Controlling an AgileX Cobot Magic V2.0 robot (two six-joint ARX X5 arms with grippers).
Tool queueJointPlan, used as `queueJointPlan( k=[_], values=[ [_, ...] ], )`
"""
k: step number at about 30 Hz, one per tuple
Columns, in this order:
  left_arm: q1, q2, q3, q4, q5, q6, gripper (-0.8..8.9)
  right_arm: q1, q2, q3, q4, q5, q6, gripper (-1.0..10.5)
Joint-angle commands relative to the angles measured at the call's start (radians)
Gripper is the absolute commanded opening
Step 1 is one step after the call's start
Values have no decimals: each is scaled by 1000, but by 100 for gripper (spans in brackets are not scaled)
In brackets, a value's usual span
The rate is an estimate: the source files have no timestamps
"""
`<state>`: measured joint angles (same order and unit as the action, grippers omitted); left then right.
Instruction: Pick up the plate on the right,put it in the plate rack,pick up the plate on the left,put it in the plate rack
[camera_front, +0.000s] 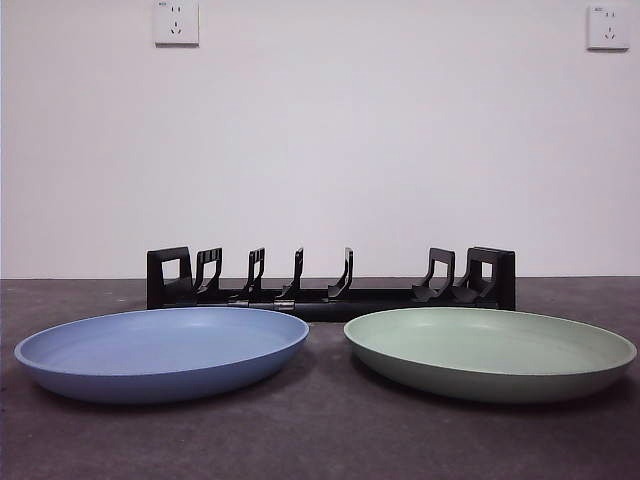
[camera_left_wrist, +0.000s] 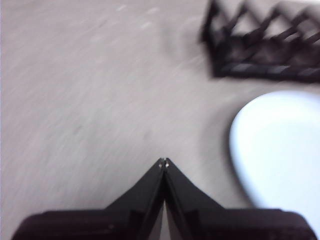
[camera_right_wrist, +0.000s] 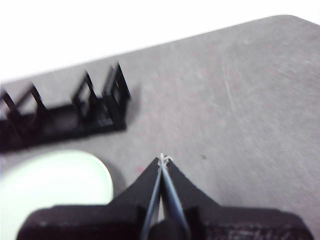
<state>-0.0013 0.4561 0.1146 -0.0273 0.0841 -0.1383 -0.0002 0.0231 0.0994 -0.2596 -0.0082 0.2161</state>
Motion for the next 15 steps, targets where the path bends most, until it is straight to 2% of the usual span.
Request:
queueJointPlan(
  k=[1, 4, 10, 15],
  values=[
    [2, 8, 89, -53, 5, -31, -8, 0, 26, 48, 22, -3, 51, -12],
    [2, 27, 211, -122, 38, -34, -8, 0, 106, 153, 21, -28, 50, -13],
    [0, 35, 347, -225, 122, -39, -8, 0, 296, 364, -17, -107, 14, -12],
    [0, 35, 460, -360, 213, -33, -8, 0, 468, 570, -121, -220, -46, -12]
  ],
)
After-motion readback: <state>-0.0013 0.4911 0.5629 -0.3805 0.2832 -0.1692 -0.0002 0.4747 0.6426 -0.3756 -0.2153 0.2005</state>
